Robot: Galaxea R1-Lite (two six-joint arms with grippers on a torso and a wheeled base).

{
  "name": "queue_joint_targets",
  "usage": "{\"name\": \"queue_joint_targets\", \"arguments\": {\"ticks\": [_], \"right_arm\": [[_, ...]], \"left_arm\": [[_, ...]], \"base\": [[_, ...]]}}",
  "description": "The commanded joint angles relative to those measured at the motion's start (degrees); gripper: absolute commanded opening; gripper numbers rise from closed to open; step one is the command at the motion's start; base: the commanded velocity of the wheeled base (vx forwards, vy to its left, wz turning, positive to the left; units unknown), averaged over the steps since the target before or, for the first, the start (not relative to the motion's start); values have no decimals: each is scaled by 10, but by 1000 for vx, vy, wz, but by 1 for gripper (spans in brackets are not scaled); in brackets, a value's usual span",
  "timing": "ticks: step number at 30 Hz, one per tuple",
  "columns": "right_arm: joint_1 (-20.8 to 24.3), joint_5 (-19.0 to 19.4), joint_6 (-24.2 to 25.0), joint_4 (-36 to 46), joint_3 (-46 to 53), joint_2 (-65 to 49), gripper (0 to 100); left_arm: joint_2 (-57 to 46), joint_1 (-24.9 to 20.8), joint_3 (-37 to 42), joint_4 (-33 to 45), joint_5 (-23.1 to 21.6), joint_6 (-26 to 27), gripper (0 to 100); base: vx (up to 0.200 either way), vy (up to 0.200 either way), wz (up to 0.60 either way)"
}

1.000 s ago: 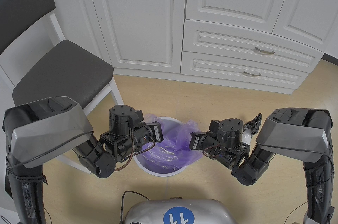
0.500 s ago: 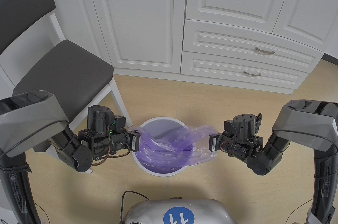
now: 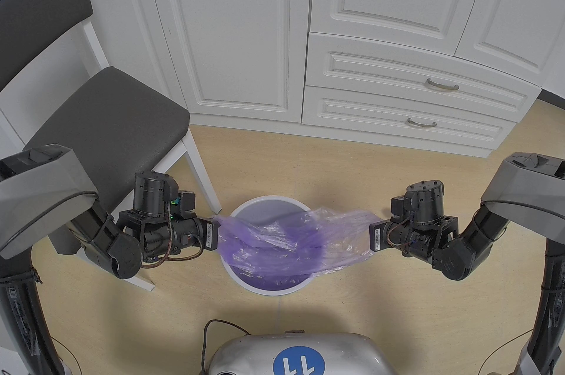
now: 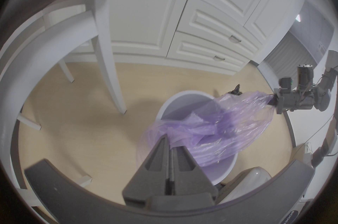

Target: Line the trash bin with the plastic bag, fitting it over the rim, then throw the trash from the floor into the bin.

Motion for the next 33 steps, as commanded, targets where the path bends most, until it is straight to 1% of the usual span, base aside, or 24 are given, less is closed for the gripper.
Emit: {"name": "queue_joint_targets", "arguments": {"ticks": [1,2,3,5,6,10,16,20,25,27,28,31,32,33], "right_arm": [[-7,-11,-24,0,14,-3,0],[-9,-11,-30,1,18,-3,0],[-9,-11,-30,1,18,-3,0],[-11,-12,-44,2,27,2,0],[-11,-12,-51,2,31,4,0],[-19,-13,-91,1,48,7,0],[-21,-22,-102,1,55,16,0],[-23,-25,-122,1,61,23,0],[-23,-26,-132,1,70,24,0],[-28,-26,-152,1,79,22,0],[-28,-25,-155,1,80,22,0],[-28,-25,-172,0,97,19,0],[-27,-25,-183,-1,107,15,0],[-26,-23,-201,-2,121,8,0]], "left_arm": [[-17,13,-29,46,15,0,0],[-21,15,-40,72,27,-2,0],[-21,15,-40,72,27,-2,0],[-30,21,-72,132,59,-5,0],[-31,24,-79,146,66,-6,0],[-33,44,-92,175,77,-4,0],[-27,68,-93,178,77,11,0],[-19,75,-89,178,77,31,0],[-17,83,-88,179,77,41,0],[-16,89,-86,179,77,50,0],[-16,89,-86,179,77,51,0],[-20,91,-64,179,77,75,0],[-23,93,-50,179,76,95,0],[-25,98,-34,178,72,127,0]], "base": [[0,0,0],[0,0,0],[0,0,0],[0,0,0],[0,0,0],[0,0,0],[0,0,0],[0,0,0],[0,0,0],[0,0,0],[0,0,0],[0,0,0],[0,0,0],[0,0,0]]}}
